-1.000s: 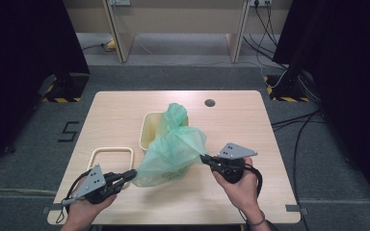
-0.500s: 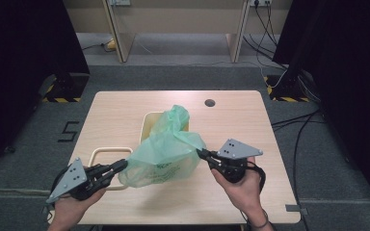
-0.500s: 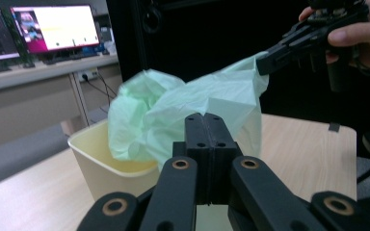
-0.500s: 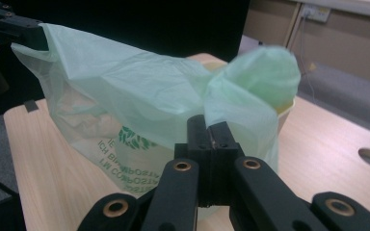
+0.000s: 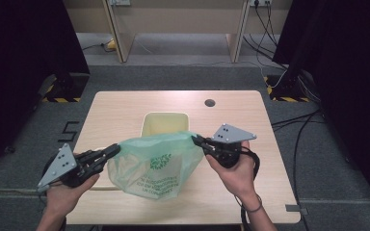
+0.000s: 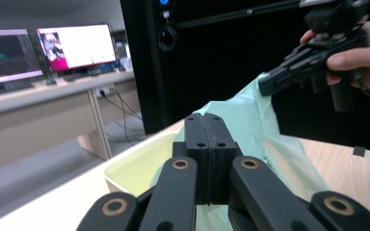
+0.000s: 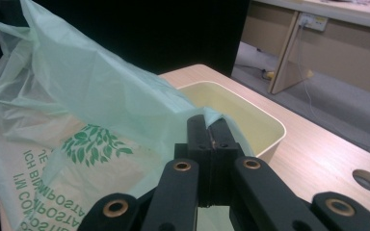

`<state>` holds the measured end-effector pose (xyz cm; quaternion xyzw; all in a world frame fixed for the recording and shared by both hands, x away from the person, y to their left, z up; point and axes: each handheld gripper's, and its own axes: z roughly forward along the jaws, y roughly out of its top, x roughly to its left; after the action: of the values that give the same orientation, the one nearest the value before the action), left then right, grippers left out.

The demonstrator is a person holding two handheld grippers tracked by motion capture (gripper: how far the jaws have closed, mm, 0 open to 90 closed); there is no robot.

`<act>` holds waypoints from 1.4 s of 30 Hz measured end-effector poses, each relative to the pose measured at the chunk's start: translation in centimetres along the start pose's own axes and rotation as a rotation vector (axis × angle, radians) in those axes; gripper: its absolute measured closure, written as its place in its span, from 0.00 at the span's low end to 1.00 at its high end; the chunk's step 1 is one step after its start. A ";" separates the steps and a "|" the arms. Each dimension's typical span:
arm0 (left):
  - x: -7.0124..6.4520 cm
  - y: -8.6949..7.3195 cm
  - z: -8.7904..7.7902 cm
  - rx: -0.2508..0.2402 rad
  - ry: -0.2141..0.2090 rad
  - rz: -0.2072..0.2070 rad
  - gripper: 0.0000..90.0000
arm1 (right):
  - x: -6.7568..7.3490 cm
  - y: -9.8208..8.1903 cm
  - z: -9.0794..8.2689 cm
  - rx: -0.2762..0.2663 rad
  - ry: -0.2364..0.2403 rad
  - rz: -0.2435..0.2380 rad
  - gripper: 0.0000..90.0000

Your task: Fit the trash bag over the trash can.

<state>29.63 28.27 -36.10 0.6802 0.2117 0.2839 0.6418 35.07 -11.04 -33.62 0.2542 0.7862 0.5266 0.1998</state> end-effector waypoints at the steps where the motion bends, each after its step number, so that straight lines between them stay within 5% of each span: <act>1: 0.3 -0.3 0.4 0.014 -0.002 -0.008 0.99 | -0.2 -0.1 0.1 0.001 -0.003 0.011 1.00; 13: 3.3 -3.8 3.8 0.090 0.037 -0.119 0.99 | -2.6 -1.1 1.9 0.047 -0.052 0.102 1.00; 20: 4.0 -4.7 4.5 0.108 0.048 -0.146 0.99 | -3.4 -2.0 3.2 0.086 -0.083 0.136 1.00; 42: 6.6 -5.6 7.0 0.145 0.107 -0.204 0.99 | -5.0 -1.1 5.5 0.101 -0.192 0.082 0.99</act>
<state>39.57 27.75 -40.98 0.6835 0.3338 0.2370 0.6043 42.00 -10.46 -36.45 0.3454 0.7778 0.4673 0.2394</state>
